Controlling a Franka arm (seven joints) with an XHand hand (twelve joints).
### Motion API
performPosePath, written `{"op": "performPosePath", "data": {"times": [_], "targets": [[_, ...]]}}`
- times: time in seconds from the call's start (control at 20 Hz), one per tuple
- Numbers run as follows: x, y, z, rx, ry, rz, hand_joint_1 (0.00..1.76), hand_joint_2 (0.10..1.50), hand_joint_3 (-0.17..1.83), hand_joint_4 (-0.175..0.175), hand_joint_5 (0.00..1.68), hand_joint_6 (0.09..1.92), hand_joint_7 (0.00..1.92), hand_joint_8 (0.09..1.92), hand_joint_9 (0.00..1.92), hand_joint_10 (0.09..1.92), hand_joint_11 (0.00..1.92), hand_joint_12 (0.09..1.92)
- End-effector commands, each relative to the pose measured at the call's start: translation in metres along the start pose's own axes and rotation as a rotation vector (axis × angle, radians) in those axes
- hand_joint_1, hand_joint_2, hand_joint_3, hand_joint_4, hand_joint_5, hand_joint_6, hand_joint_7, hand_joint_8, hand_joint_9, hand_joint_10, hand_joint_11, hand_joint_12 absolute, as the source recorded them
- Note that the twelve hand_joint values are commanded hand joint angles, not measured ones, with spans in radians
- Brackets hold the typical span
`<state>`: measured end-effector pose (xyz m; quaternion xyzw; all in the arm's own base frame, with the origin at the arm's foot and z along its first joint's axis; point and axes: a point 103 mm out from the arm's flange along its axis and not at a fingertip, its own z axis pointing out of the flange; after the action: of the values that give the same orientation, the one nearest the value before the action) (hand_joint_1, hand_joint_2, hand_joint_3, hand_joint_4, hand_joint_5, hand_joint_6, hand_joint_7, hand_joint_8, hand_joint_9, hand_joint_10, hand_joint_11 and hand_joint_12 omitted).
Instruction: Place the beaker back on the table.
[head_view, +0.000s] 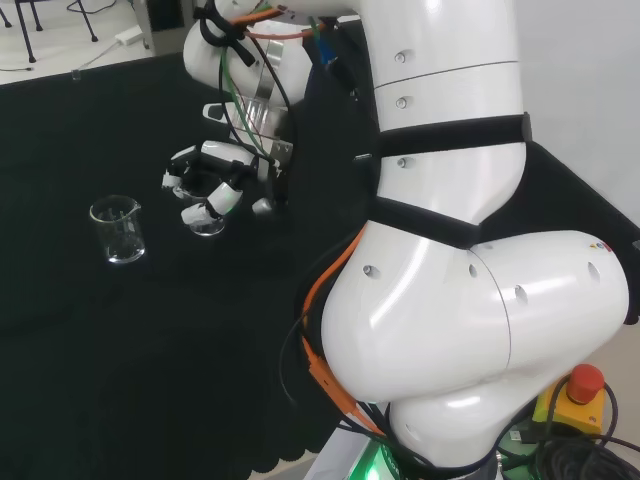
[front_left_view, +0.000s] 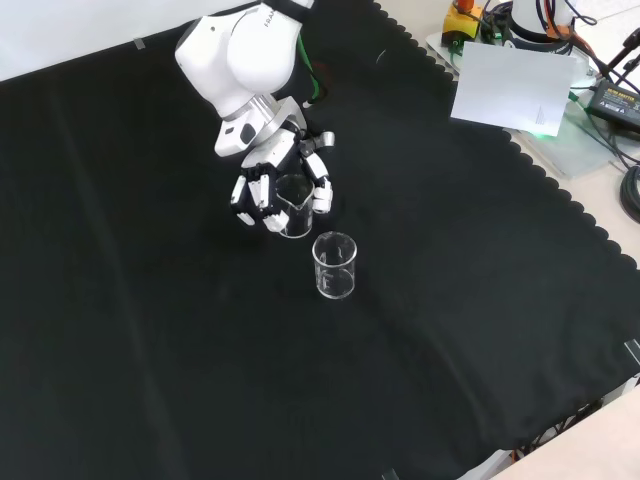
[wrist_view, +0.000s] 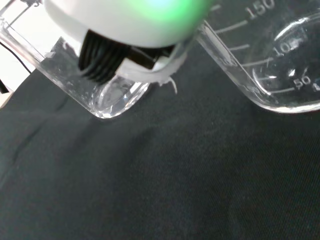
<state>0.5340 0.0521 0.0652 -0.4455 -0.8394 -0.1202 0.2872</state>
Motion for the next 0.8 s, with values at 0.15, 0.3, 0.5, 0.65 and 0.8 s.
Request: {"op": "performPosePath", "data": {"times": [0.15,0.3,0.5,0.65,0.8], "targets": [[0.006,-0.009,-0.015,0.009,-0.032,0.001,1.06,0.46,0.67,-0.034,0.49,0.68,0.97,0.09,0.96,0.09,0.11,1.35],[0.007,-0.011,-0.018,0.035,-0.034,0.015,1.02,0.46,0.63,-0.04,0.44,0.52,0.83,0.09,0.86,0.09,0.03,1.35],[0.01,-0.015,-0.027,0.031,-0.038,0.033,0.98,0.49,0.55,-0.041,0.42,0.29,0.65,0.09,0.71,0.09,0.0,1.2],[0.015,-0.019,-0.037,0.02,-0.053,0.043,0.96,0.5,0.53,-0.041,0.43,0.21,0.59,0.09,0.65,0.09,0.0,1.12],[0.021,-0.027,-0.048,-0.001,-0.074,0.058,0.94,0.51,0.51,-0.041,0.43,0.17,0.57,0.09,0.64,0.09,0.0,1.08]]}}
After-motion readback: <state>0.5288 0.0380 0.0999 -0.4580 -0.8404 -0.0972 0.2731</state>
